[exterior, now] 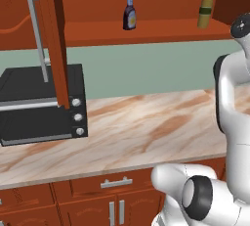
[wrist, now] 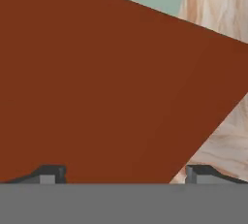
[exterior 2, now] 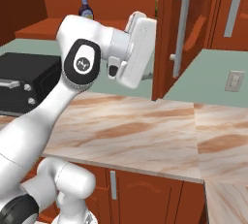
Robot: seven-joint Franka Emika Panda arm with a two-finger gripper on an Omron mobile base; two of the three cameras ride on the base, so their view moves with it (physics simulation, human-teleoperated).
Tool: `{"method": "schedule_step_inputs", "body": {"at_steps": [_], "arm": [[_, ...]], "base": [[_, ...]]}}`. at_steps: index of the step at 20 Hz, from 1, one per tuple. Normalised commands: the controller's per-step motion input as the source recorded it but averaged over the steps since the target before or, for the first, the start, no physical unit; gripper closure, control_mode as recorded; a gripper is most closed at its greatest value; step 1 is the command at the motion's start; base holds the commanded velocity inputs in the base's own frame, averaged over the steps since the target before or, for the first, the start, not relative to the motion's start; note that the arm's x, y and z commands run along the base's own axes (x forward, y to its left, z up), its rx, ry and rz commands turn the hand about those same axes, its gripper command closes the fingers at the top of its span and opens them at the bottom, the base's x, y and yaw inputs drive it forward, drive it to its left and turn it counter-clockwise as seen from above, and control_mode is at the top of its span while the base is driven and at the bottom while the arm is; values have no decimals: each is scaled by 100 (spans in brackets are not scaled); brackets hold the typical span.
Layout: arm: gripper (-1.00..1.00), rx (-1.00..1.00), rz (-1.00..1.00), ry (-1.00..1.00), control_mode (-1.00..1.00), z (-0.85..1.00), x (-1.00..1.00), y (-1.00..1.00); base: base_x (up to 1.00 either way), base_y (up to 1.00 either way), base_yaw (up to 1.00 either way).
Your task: Move the condiment bottle and oil and vinegar bottle from the cabinet to the dining counter.
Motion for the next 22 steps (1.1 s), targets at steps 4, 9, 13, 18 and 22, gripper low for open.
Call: {"method": "schedule_step_inputs", "body": {"at_steps": [4, 9, 13, 18, 22], "arm": [[-100, -1, -15, 0, -100, -3, 0, -60], [-100, -6, -3, -14, -100, -14, 1, 11], [-100, -8, 8, -17, -100, -4, -3, 54], [-100, -12, 25, -2, -100, 0, -10, 63], [-100, -22, 39, 3, -100, 3, -13, 64]], "base": [[0, 0, 0], [0, 0, 0], [0, 0, 0], [0, 0, 0], [0, 0, 0]]}}
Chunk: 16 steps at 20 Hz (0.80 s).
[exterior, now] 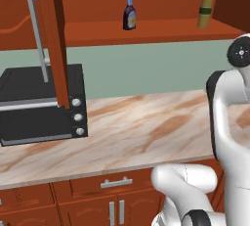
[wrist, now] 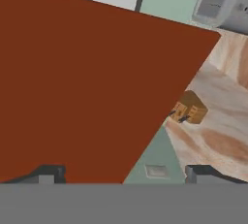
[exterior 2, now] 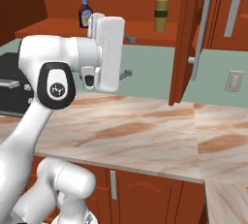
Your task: Move the condiment bottle and oil and vinegar bottle from the cabinet to the dining counter.
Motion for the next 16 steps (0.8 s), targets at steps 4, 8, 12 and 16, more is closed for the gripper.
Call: {"method": "schedule_step_inputs", "body": {"at_steps": [4, 8, 12, 16], "arm": [[-100, -33, 47, 19, -100, 12, -20, 58], [-100, -39, 53, 26, -100, 13, -25, 51], [-100, -42, 50, 27, -100, 10, -24, 50], [-100, -36, 43, 40, -100, 13, -17, 53]], "base": [[0, 0, 0], [0, 0, 0], [0, 0, 0], [0, 0, 0]]}}
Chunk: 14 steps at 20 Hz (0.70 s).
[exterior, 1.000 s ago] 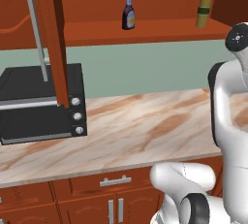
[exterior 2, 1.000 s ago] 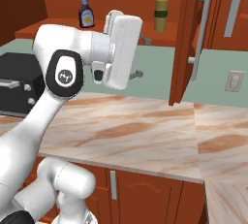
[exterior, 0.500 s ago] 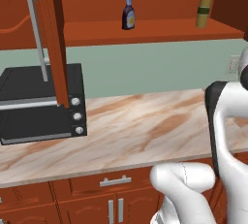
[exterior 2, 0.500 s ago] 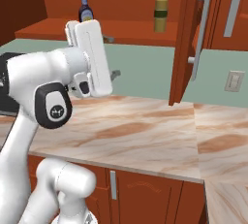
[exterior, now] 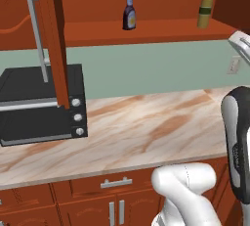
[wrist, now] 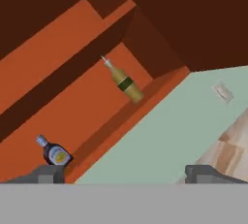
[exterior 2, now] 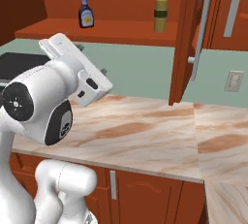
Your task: Move the condiment bottle and oil and vinegar bottle from the cabinet to the dining counter.
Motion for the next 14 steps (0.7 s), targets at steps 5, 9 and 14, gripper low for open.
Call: {"method": "schedule_step_inputs", "body": {"at_steps": [5, 9, 14], "arm": [[-100, -37, 42, 33, -100, 16, -10, 51], [-100, -37, 33, 31, -100, 23, -1, 49], [-100, -33, 16, 11, -100, 12, -4, 48]], "base": [[0, 0, 0], [0, 0, 0], [0, 0, 0]]}}
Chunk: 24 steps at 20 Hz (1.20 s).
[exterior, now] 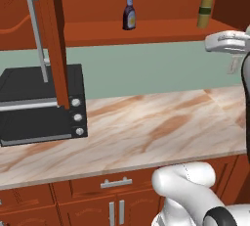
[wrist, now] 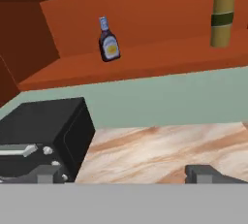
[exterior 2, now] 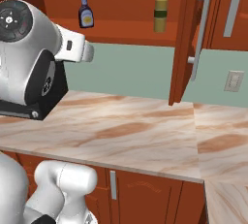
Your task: Move the condiment bottle and oil and vinegar bottle from the cabinet to the dining counter.
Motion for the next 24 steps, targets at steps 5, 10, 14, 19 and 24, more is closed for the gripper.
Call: {"method": "schedule_step_inputs", "body": {"at_steps": [5, 10, 14, 19, 24], "arm": [[-100, -31, 1, -34, -100, -9, 12, 47], [-100, -21, -1, -37, -100, -1, 26, 24], [-100, -6, -5, -18, -100, 0, 33, 25], [-100, 0, -9, -2, -100, 23, 34, 28], [-100, 0, -9, 8, -100, 31, 30, 26]], "base": [[0, 0, 0], [0, 0, 0], [0, 0, 0], [0, 0, 0], [0, 0, 0]]}}
